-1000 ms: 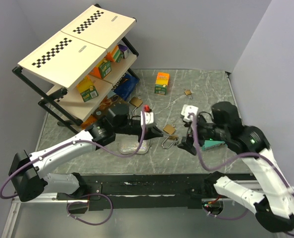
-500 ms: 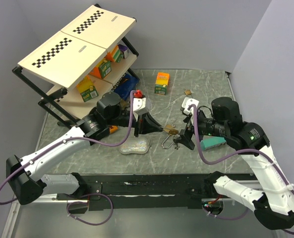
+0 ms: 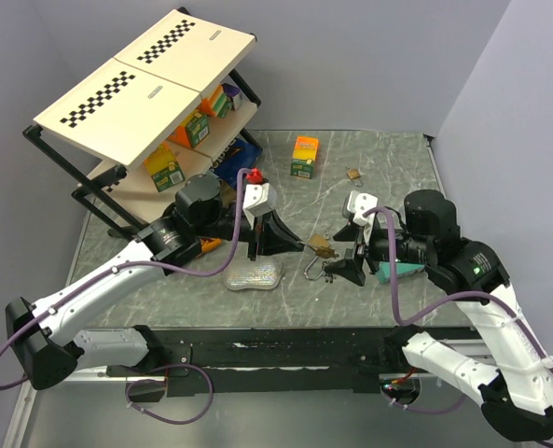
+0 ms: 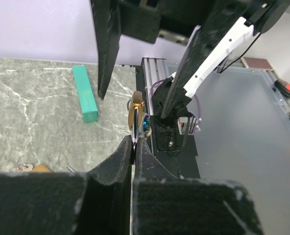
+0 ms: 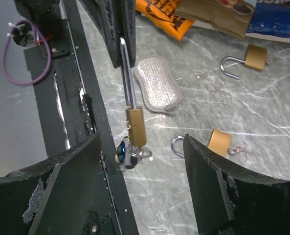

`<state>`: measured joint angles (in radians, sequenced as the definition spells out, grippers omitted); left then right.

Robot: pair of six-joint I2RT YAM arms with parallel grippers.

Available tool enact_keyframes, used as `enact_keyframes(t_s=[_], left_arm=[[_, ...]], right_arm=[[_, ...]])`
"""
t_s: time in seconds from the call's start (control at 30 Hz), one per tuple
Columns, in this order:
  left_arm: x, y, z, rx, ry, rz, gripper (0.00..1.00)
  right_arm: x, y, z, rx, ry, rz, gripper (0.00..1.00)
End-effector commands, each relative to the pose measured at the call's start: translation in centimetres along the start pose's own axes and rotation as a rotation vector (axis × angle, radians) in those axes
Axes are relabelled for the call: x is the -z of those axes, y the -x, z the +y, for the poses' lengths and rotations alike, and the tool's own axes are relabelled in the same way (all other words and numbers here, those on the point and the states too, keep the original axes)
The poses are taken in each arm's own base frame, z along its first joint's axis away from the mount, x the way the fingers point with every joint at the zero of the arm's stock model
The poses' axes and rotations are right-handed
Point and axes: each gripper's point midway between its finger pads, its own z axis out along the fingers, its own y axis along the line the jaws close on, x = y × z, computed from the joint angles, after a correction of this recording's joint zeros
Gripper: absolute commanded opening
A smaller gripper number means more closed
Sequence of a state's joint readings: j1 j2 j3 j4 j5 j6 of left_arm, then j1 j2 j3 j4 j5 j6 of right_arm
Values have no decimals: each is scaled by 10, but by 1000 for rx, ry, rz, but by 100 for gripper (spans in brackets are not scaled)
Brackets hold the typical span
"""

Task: Lock with the key
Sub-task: Lock the lock.

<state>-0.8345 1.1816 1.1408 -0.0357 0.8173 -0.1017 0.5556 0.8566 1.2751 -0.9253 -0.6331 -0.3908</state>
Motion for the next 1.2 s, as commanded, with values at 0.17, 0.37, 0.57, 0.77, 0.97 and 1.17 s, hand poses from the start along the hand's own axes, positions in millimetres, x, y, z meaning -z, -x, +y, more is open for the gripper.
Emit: enact_keyframes(t_s=[0.17,0.37,0.57,0.77,0.97,1.17], left_arm=[[8,28,-17,-39,-39,-80,1],[8,27,-17,-28,-33,-87,1],[7,29,-14,-25,-20,-91,1],[5,24,-8,-23,-5,-81,1],[3,19,-2,-54,7,-75,1],[-5,16,-6,-60,-23,-65,1]], right_arm=[[-13,13,-3,32,55,-38,70],[-15,20,1,33,94,-59,60],[-20,14,9,46,156,-37,31],[-20,18,13,56,187,-45,2],[-18,24,23,43,250,-61,0],[-17,38,27,48,281,-103,0]])
